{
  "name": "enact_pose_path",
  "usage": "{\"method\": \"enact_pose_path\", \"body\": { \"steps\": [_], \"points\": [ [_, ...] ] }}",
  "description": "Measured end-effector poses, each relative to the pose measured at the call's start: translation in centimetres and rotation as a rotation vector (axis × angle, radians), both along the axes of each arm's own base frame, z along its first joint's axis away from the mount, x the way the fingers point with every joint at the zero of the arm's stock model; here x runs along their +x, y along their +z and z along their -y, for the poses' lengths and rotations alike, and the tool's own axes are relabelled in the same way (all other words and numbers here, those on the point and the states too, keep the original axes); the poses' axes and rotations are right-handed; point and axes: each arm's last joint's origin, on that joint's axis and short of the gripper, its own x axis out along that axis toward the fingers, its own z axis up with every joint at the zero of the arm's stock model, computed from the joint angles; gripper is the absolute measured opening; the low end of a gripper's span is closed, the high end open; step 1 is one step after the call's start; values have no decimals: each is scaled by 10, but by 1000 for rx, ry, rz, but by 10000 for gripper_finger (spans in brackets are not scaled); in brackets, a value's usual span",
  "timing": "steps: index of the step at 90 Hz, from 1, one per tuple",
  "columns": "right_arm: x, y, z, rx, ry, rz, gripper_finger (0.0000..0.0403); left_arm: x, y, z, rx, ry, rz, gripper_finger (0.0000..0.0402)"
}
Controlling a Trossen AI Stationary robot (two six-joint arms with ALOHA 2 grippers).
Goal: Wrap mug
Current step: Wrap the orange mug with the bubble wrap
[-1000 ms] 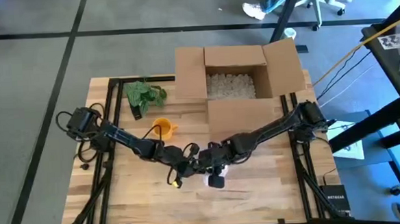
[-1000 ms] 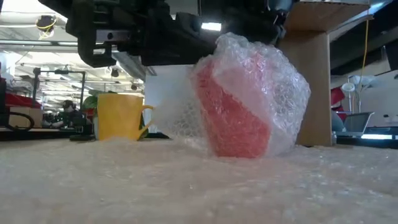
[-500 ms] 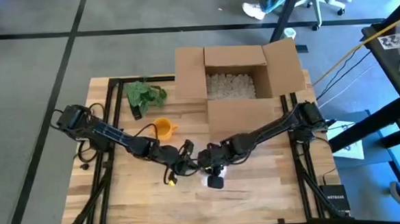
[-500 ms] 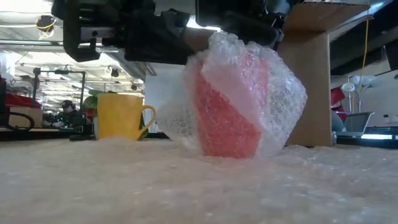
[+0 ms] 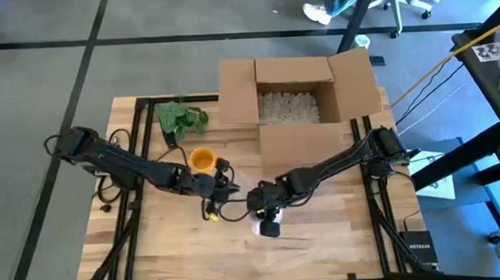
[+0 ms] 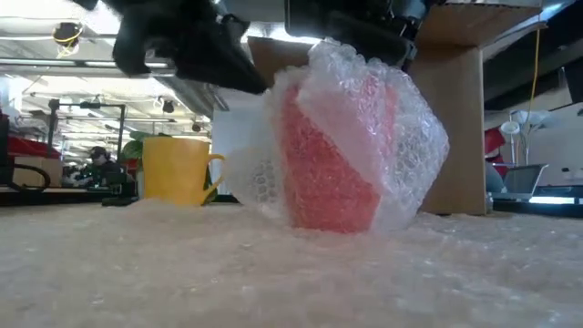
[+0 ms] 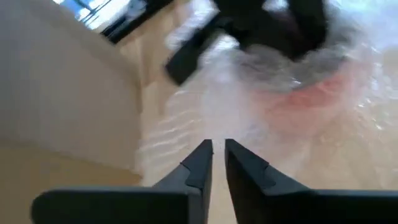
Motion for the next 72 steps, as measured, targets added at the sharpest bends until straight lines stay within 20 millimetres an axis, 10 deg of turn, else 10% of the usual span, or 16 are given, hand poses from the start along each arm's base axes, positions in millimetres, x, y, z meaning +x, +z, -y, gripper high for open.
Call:
{"method": "enact_pose_path", "body": {
  "steps": [41, 72],
  "points": [
    [0, 0, 0, -4, 0, 7, 1, -7, -20, -57, -335, 177, -137, 186],
    [1, 1, 0, -3, 0, 11, 1, -12, -38, -71, -527, 124, -135, 220]
  ]
}}
